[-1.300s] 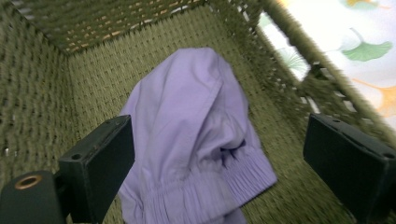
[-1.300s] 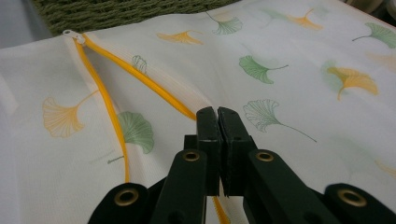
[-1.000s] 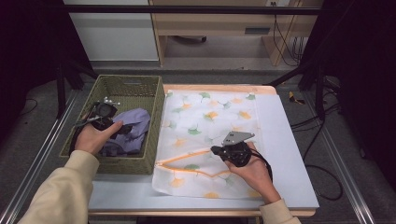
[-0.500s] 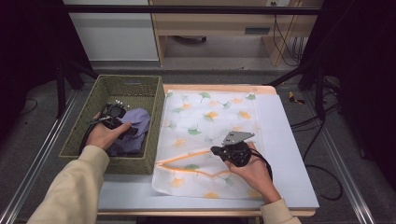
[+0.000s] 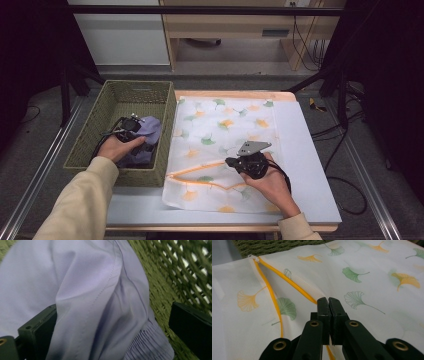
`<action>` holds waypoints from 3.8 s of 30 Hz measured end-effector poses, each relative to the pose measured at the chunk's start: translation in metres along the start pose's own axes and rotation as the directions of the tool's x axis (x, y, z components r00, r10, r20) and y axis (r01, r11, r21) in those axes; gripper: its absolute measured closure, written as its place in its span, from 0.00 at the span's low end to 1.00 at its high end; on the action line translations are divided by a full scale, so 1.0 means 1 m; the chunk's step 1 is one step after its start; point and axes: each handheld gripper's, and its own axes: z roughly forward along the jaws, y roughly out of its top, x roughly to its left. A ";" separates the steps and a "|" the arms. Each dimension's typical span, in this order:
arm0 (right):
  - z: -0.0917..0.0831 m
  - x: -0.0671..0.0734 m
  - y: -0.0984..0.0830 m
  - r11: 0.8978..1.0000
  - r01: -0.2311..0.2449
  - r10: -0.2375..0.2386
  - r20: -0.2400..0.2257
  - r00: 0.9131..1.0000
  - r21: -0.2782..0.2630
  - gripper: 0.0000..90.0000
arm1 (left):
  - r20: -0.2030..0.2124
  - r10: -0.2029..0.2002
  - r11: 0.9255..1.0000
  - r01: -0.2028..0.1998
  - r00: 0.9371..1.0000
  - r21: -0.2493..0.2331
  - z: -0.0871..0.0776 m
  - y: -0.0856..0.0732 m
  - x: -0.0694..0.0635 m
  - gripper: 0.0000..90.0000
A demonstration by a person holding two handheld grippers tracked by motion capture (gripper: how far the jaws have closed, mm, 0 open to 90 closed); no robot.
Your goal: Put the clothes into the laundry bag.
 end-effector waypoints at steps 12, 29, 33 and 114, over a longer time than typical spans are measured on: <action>0.003 0.000 -0.001 1.000 0.001 -0.001 -0.007 1.000 0.009 0.98 | -0.043 0.008 0.999 -0.006 0.999 0.039 0.011 0.001 0.001 0.01; 0.004 0.001 0.000 1.000 0.001 -0.001 -0.003 1.000 0.011 0.98 | -0.099 0.024 0.997 -0.016 0.995 0.077 0.017 0.001 0.000 0.35; 0.004 0.001 0.000 1.000 0.002 -0.002 -0.004 1.000 0.009 0.98 | -0.114 0.045 0.996 -0.036 0.992 0.081 0.015 0.001 0.000 0.50; 0.008 -0.005 -0.007 1.000 -0.017 0.017 -0.005 1.000 0.025 0.98 | -0.251 -0.030 0.934 -0.062 0.968 -0.351 -0.093 -0.007 -0.003 0.90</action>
